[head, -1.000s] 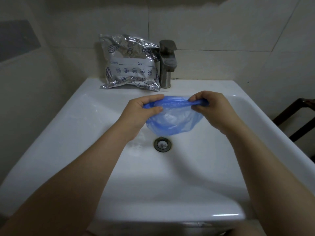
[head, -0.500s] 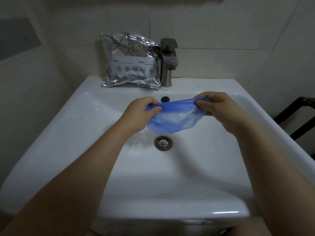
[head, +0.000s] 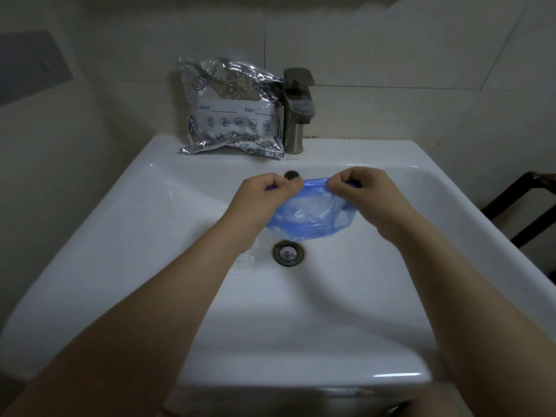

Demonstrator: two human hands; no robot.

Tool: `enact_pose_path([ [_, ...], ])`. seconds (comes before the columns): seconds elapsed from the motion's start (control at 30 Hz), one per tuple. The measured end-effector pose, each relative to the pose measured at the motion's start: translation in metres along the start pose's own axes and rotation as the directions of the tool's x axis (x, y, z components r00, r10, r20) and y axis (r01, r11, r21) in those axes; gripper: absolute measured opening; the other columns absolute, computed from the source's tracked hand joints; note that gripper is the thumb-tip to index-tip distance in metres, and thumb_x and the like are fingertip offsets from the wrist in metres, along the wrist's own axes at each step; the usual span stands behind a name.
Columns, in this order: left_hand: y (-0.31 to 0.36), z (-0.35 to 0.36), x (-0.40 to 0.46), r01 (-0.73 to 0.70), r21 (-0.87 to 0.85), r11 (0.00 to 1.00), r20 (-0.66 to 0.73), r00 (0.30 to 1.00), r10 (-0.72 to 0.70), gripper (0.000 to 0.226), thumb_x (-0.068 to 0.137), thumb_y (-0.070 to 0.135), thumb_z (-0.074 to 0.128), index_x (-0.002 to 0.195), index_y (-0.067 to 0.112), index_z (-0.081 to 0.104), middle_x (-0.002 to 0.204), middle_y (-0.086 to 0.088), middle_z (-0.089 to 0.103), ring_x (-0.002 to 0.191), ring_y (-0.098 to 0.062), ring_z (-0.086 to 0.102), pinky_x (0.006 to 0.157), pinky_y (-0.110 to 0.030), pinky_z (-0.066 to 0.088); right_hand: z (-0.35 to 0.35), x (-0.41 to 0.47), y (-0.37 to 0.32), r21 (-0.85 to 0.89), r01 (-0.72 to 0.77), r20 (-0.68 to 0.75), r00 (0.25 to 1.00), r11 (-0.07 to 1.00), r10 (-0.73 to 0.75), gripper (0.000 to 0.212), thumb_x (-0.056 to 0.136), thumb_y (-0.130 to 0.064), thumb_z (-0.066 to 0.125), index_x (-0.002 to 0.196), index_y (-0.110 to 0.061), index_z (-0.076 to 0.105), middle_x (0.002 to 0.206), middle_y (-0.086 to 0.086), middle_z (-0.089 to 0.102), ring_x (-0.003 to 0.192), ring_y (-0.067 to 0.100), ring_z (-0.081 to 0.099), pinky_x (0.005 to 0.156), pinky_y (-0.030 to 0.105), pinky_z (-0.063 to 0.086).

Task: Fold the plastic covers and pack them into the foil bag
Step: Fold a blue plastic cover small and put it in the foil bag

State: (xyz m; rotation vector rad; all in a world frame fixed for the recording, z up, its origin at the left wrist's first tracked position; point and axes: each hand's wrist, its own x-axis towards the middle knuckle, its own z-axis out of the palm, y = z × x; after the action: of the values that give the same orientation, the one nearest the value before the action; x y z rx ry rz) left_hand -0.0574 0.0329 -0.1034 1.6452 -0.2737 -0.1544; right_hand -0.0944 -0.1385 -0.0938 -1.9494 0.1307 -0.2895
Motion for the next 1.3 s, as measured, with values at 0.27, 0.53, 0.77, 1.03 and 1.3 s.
enact_pose_path([
  [0.27,0.004,-0.013,0.002,-0.141,-0.002,0.99,0.057,0.988,0.141,0.027,0.079,-0.005,0.066,0.078,0.022,0.061,0.081,0.011,0.062,0.068,0.003,0.059,0.063,-0.01,0.046,-0.013,0.0,-0.006,-0.292,0.153,-0.001,0.987,0.944,-0.16,0.011,0.086,-0.002,0.06,0.084,-0.013,0.063,0.072,-0.006,0.055,0.063,0.005,0.047,0.054,0.009,0.035],
  [0.53,-0.003,-0.019,0.005,-0.199,0.246,0.949,0.092,0.979,0.182,0.026,0.083,0.005,0.066,0.076,0.03,0.062,0.085,0.012,0.062,0.077,-0.006,0.057,0.072,-0.017,0.045,-0.024,-0.004,-0.005,-0.187,0.042,0.153,0.988,0.982,-0.013,0.017,0.09,-0.006,0.056,0.079,-0.015,0.066,0.077,0.006,0.058,0.074,0.018,0.047,0.065,0.024,0.035],
  [0.77,-0.006,-0.019,0.009,-0.181,0.254,0.95,0.054,0.983,0.173,0.023,0.087,0.01,0.063,0.075,0.03,0.06,0.088,0.003,0.061,0.08,-0.008,0.056,0.07,-0.014,0.043,-0.027,-0.003,-0.004,-0.011,0.006,0.187,0.982,1.0,-0.004,0.019,0.09,-0.007,0.055,0.081,-0.016,0.069,0.079,0.004,0.064,0.079,0.014,0.055,0.077,0.025,0.041],
  [1.03,0.001,-0.022,0.005,-0.193,0.103,0.976,0.169,0.97,0.174,0.035,0.092,-0.004,0.045,0.078,0.026,0.058,0.069,0.011,0.062,0.062,0.0,0.056,0.06,-0.012,0.041,-0.025,-0.004,-0.01,0.221,-0.039,0.178,0.984,0.974,-0.001,0.032,0.095,0.005,0.037,0.082,-0.014,0.059,0.087,0.006,0.058,0.081,0.018,0.058,0.073,0.026,0.055],
  [1.3,0.002,-0.014,0.006,-0.023,0.119,0.993,-0.002,1.0,0.023,0.019,0.073,0.022,0.064,0.056,0.02,0.056,0.062,0.005,0.053,0.059,-0.007,0.047,0.054,-0.013,0.036,0.015,-0.003,0.002,0.042,-0.082,0.059,0.995,0.996,0.08,0.017,0.087,-0.017,0.063,0.075,-0.006,0.061,0.07,0.008,0.055,0.067,0.018,0.047,0.064,0.027,0.039],
])
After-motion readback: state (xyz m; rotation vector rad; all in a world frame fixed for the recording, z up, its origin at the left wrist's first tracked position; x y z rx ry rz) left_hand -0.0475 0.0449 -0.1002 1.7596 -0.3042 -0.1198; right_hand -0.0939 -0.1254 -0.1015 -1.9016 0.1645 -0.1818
